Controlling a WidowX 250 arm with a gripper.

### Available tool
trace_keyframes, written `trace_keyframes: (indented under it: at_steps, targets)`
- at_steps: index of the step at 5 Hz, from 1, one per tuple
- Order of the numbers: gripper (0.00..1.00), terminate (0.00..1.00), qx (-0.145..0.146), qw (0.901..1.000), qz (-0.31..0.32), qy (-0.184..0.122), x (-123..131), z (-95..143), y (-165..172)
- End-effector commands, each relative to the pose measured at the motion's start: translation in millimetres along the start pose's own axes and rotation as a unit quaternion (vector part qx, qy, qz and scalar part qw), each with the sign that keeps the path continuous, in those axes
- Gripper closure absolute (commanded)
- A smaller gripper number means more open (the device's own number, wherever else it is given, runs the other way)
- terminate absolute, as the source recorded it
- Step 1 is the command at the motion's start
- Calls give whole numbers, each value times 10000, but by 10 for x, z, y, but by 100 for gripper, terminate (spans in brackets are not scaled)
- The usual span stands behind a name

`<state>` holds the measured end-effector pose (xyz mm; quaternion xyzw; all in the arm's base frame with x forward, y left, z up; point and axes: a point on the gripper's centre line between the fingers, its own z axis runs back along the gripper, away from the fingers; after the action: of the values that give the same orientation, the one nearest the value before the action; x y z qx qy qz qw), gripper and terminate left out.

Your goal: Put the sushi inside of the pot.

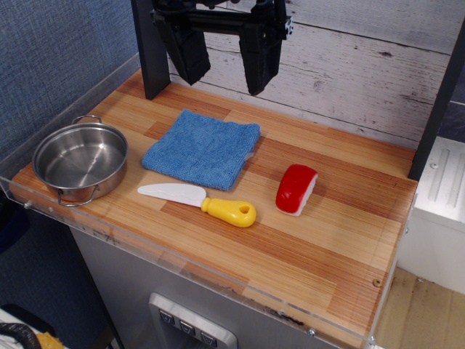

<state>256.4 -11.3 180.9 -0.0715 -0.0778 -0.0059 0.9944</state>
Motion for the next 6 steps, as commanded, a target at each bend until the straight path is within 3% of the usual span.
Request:
trace_keyframes:
  at_steps: [1,3,6]
  targets:
    - [0,0,0,10000,0,0,0,0,0]
    - [0,0,-219,9996,-21,-157,196,-130,-79]
    - [0,0,-78,9974,-590,-412,407,-607,-184]
